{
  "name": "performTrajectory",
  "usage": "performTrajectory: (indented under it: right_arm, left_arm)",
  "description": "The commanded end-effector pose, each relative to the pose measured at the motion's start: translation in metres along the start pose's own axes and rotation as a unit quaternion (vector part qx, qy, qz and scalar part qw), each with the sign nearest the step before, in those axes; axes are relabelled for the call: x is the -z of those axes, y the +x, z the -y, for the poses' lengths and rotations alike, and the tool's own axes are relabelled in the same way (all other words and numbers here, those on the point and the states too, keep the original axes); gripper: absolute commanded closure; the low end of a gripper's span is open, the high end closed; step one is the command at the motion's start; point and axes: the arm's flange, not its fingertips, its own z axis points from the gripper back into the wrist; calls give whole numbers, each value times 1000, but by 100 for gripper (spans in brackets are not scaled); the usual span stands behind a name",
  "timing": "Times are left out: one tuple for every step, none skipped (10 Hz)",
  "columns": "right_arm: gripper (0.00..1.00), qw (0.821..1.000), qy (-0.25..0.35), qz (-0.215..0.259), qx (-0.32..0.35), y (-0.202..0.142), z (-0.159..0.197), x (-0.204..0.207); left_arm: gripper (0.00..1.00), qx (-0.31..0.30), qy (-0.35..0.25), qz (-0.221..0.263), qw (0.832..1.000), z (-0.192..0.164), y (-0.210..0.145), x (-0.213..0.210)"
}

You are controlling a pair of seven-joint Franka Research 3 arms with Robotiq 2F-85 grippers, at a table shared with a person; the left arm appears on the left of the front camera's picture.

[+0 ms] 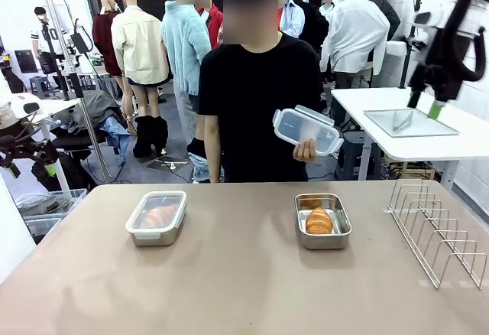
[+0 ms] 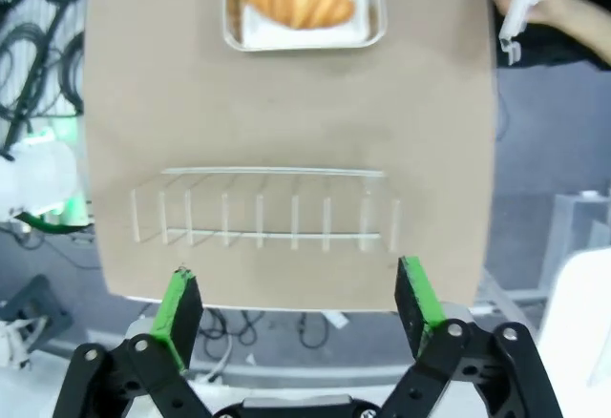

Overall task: Place the bread in airtight containers.
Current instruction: Release when the human grabs the Airtight Container lid.

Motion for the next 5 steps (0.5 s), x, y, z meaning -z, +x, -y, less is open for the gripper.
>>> performTrajectory:
  right_arm:
    - [0, 999, 9, 30, 10, -13, -24, 30]
    - [0, 999, 4, 33, 11, -18, -31, 37]
    - [0, 999, -2, 41, 11, -23, -39, 42]
    - [0, 999, -8, 42, 4, -25, -42, 46]
    - [0, 999, 19, 29, 19, -28, -28, 34]
  left_arm:
    - [8, -3, 6, 1, 1000, 1, 0, -1]
    - [8, -3, 6, 1, 1000, 1, 0, -1]
    - [8, -3, 6, 1, 1000, 1, 0, -1]
    - [8, -3, 6, 1, 1000, 1, 0, -1]
    - [8, -3, 6, 1, 1000, 1, 0, -1]
